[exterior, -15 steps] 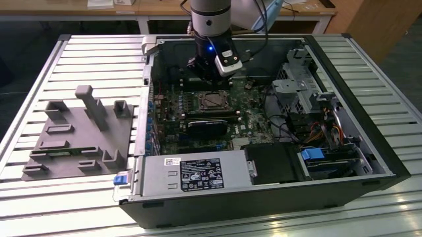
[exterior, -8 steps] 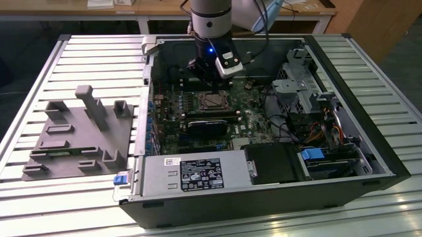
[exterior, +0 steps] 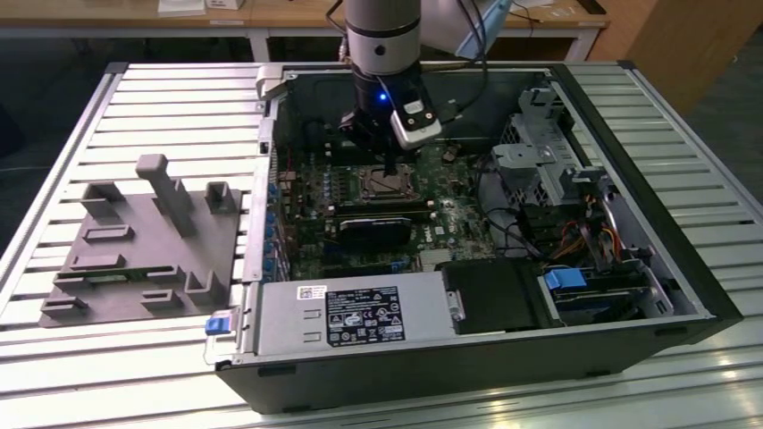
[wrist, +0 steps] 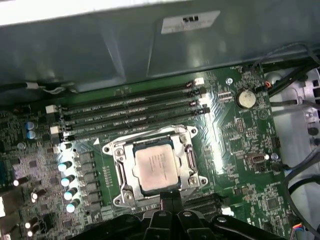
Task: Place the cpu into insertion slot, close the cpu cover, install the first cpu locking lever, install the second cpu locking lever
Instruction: 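Install the second cpu locking lever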
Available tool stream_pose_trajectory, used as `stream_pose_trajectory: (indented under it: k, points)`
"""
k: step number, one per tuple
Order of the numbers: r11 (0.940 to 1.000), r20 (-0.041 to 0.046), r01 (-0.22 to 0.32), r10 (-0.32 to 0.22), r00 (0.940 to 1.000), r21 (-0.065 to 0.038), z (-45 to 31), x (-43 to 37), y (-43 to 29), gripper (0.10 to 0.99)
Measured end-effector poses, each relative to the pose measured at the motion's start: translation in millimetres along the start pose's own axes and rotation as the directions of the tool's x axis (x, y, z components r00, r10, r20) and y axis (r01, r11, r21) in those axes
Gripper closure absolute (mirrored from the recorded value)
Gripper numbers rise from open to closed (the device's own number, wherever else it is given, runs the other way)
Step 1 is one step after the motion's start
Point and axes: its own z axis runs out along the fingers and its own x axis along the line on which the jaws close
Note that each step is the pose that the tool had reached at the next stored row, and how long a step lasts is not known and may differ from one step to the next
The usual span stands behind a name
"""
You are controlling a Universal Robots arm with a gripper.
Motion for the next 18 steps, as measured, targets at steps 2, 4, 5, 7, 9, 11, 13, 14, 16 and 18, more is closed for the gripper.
stream_pose_trajectory:
  k: [2, 4, 5, 7, 9, 11, 13, 14, 16, 18]
  points:
    - [1.0000, 0.0001, 0.000, 0.000, 1.0000, 0.000, 0.0, -0.6, -2.6, 0.980]
    - [1.0000, 0.0000, 0.000, 0.000, 1.0000, 0.000, -0.1, -1.2, -5.1, 0.980]
    - [1.0000, 0.0000, 0.000, 0.000, 1.0000, 0.000, -0.1, -1.5, -6.3, 0.980]
    - [1.0000, 0.0000, 0.000, 0.000, 1.0000, 0.000, -0.2, -2.0, -8.6, 0.980]
    - [1.0000, 0.0000, 0.000, 0.000, 1.0000, 0.000, -0.2, -2.5, -10.7, 0.980]
    - [1.0000, 0.0000, 0.000, 0.000, 1.0000, 0.000, -0.2, -2.8, -12.2, 0.980]
    - [1.0000, 0.0000, 0.000, 0.000, 1.0000, 0.000, -0.3, -3.1, -13.4, 0.980]
    - [1.0000, 0.0000, 0.000, 0.000, 1.0000, 0.000, -0.3, -3.2, -13.8, 0.980]
    - [1.0000, -0.0018, 0.000, 0.000, 1.0000, 0.001, -0.3, -3.4, -14.6, 0.980]
    - [1.0000, -0.0168, 0.000, 0.000, 0.9999, 0.004, 0.1, -4.1, -15.6, 0.980]
